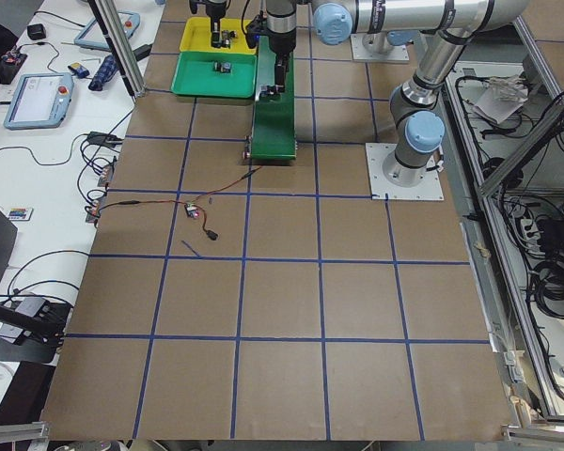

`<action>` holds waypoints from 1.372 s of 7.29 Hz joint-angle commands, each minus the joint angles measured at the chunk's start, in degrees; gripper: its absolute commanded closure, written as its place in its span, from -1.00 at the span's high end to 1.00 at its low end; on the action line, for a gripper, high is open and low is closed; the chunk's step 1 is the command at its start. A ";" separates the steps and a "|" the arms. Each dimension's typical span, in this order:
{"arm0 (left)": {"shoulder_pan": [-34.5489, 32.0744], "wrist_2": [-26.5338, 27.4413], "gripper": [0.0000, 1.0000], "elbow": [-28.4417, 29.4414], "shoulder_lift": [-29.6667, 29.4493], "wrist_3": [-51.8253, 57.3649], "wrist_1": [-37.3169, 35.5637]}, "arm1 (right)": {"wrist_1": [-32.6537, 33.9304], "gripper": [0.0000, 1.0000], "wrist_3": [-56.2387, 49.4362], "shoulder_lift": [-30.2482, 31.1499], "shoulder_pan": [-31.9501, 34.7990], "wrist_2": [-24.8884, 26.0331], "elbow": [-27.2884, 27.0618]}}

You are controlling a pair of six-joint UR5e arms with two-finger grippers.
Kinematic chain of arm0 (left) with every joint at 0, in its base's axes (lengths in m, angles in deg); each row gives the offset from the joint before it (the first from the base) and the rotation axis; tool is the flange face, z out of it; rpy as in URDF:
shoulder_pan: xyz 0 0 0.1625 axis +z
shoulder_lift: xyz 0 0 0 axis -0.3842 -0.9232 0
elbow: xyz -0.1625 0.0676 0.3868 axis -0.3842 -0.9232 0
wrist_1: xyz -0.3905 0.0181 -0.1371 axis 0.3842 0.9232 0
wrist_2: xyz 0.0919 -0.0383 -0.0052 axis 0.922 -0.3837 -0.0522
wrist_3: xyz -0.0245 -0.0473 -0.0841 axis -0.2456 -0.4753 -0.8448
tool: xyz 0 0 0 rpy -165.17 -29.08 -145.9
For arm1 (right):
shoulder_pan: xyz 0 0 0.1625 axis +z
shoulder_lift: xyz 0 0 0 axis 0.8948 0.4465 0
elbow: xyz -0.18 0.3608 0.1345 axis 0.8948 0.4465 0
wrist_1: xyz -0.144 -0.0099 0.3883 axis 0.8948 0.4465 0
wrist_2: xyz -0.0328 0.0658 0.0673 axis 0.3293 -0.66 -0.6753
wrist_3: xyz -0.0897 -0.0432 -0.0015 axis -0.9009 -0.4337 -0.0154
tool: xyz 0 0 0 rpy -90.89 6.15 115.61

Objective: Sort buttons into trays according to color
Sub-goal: 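Carry the green-capped button into the green tray and release it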

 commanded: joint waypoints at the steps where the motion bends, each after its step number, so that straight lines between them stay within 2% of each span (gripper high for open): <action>1: 0.07 0.09 1.00 0.05 -0.23 0.31 0.00 | 0.21 -1.00 -1.23 -4.49 -0.62 -0.18 4.48; 2: 0.07 0.00 1.00 -0.03 -1.10 0.22 0.00 | 0.30 0.06 -1.05 -5.64 -0.62 -0.27 4.50; 3: 0.16 -0.08 1.00 -0.38 -1.80 0.57 0.00 | 0.21 0.88 -0.36 -6.00 -0.62 -0.36 4.15; 4: 0.07 0.00 1.00 -1.08 -2.24 0.31 -0.17 | 0.04 1.00 -0.09 -5.91 -0.54 -0.45 3.88; 6: -0.45 0.18 1.00 -3.80 -3.39 1.10 -0.43 | -0.92 1.00 2.54 -4.95 0.86 -0.10 3.53; 7: -0.45 5.05 1.00 -4.25 -3.39 1.36 -4.18 | -2.76 1.00 5.07 -2.68 2.52 -0.10 2.57; 8: -0.63 8.15 1.00 -4.95 -3.83 1.45 -4.83 | -4.17 1.00 7.71 -0.40 4.80 -0.18 -0.13; 10: -2.12 5.56 1.00 -5.22 -3.31 0.84 -7.27 | -4.27 1.00 11.51 4.79 8.68 -0.36 -9.51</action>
